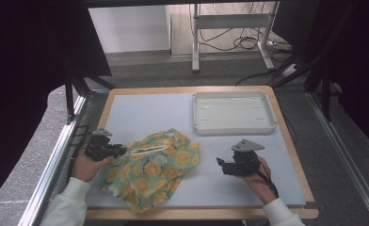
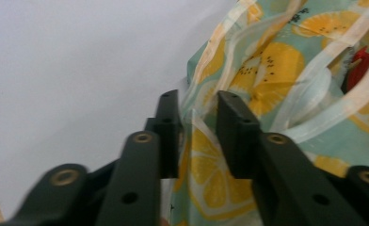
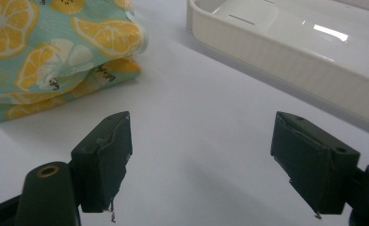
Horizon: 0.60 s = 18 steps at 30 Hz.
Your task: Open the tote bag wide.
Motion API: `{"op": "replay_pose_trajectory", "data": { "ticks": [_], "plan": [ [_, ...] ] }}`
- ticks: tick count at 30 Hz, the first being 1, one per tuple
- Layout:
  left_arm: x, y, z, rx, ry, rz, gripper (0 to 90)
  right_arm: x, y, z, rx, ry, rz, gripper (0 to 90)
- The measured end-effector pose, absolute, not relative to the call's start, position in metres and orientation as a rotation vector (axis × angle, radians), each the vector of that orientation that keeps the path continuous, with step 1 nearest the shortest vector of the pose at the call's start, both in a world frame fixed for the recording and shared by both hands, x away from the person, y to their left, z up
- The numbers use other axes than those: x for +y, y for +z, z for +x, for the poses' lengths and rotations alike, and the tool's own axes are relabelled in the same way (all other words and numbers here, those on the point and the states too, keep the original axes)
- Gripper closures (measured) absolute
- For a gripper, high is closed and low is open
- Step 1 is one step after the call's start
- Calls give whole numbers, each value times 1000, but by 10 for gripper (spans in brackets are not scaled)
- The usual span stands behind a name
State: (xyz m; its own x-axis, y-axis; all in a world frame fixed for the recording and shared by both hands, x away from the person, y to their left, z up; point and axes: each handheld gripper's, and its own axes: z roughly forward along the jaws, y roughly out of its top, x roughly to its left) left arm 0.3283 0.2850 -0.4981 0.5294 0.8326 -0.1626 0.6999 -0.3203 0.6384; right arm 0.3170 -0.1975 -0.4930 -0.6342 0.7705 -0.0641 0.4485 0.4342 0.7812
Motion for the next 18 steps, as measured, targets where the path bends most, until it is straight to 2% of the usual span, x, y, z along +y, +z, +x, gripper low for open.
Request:
{"op": "replay_pose_trajectory", "data": {
  "ticks": [2, 6, 18],
  "plan": [
    [285, -496, 327, 1234, 277, 2080, 800, -198, -493, 317, 2276, 1057, 1036, 207],
    [287, -488, 322, 1203, 296, 2045, 868, -197, -493, 317, 2278, 1057, 1032, 207],
    [288, -475, 314, 1140, 307, 1985, 892, -182, -483, 318, 2292, 1076, 970, 210]
  ]
}}
